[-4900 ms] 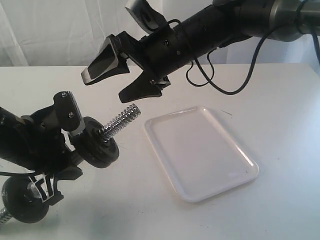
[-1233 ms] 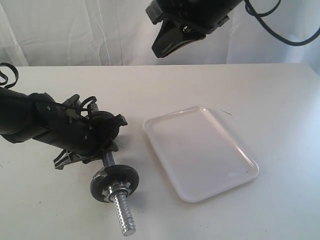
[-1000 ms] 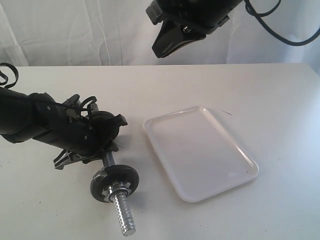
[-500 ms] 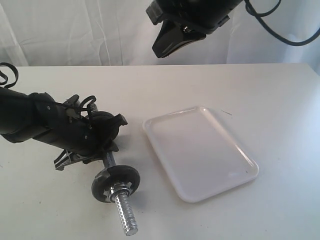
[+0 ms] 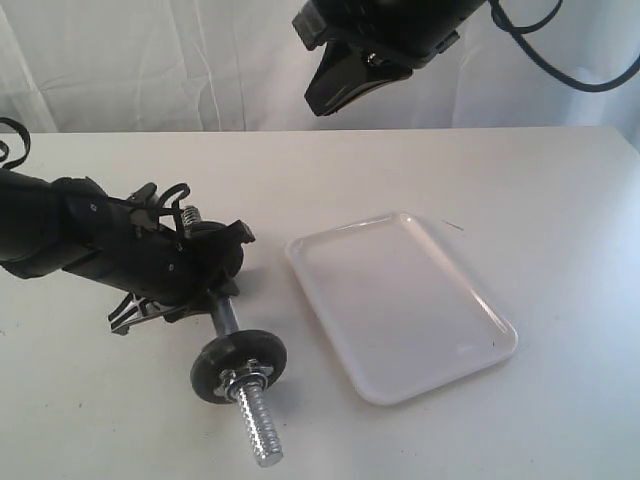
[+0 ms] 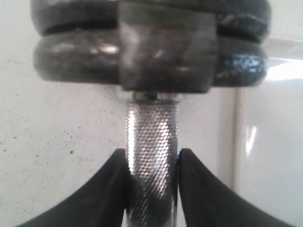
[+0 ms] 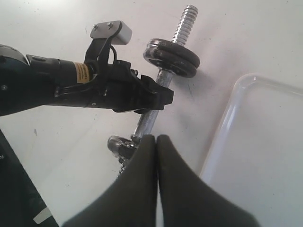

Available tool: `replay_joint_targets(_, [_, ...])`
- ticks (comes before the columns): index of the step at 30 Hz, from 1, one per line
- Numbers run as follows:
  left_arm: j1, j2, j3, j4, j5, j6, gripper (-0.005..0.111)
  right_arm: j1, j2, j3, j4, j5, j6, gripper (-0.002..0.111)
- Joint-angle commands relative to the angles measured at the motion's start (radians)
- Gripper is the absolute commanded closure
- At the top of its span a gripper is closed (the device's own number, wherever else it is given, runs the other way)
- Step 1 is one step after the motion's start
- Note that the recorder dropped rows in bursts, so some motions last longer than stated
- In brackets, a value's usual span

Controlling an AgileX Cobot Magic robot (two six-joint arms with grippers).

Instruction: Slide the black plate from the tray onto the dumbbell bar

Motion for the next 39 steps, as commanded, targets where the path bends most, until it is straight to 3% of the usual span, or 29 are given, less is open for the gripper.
replay_joint_targets(1, [0.0, -0.036, -0.03, -0.028, -0.037, -0.003, 0.063, -0.006, -0.01, -0.007, -0.005, 0.0, -0.003, 0.108])
replay_joint_targets(12, [0.0, -0.036, -0.03, -0.028, -0.014, -0.003, 0.064, -0.006, -0.01, -0.007, -0.005, 0.0, -0.003, 0.108])
replay_joint_targets(14, [0.0, -0.036, -0.03, -0.028, -0.014, -0.003, 0.075, -0.006, -0.01, -0.007, -0.005, 0.0, -0.003, 0.108])
replay_joint_targets(17, [0.0, -0.036, -0.03, -0.028, -0.014, -0.003, 0.103, -0.006, -0.01, -0.007, -0.005, 0.0, -0.003, 0.108])
replay_joint_targets(18, [0.0, -0.036, -0.03, -0.028, -0.02, -0.003, 0.106, -0.006, -0.01, -0.007, -0.005, 0.0, -0.003, 0.108])
replay_joint_targets(26, [0.0, -0.036, -0.03, -0.006, -0.027, 0.106, 0.107, -0.006, -0.01, -0.007, -0.006, 0.0, -0.01, 0.108])
replay_joint_targets(30, [0.0, -0.059, -0.03, 0.068, -0.042, 0.365, 0.107, -0.006, -0.012, -0.007, -0.028, 0.0, -0.056, 0.108])
replay_joint_targets(35, [0.0, -0.161, -0.025, 0.073, -0.104, 0.542, 0.107, -0.006, -0.019, 0.012, -0.109, -0.004, -0.041, 0.108])
replay_joint_targets(39, [0.0, -0.277, -0.002, 0.073, -0.16, 0.64, 0.107, -0.006, -0.057, 0.098, -0.118, -0.157, -0.051, 0.108])
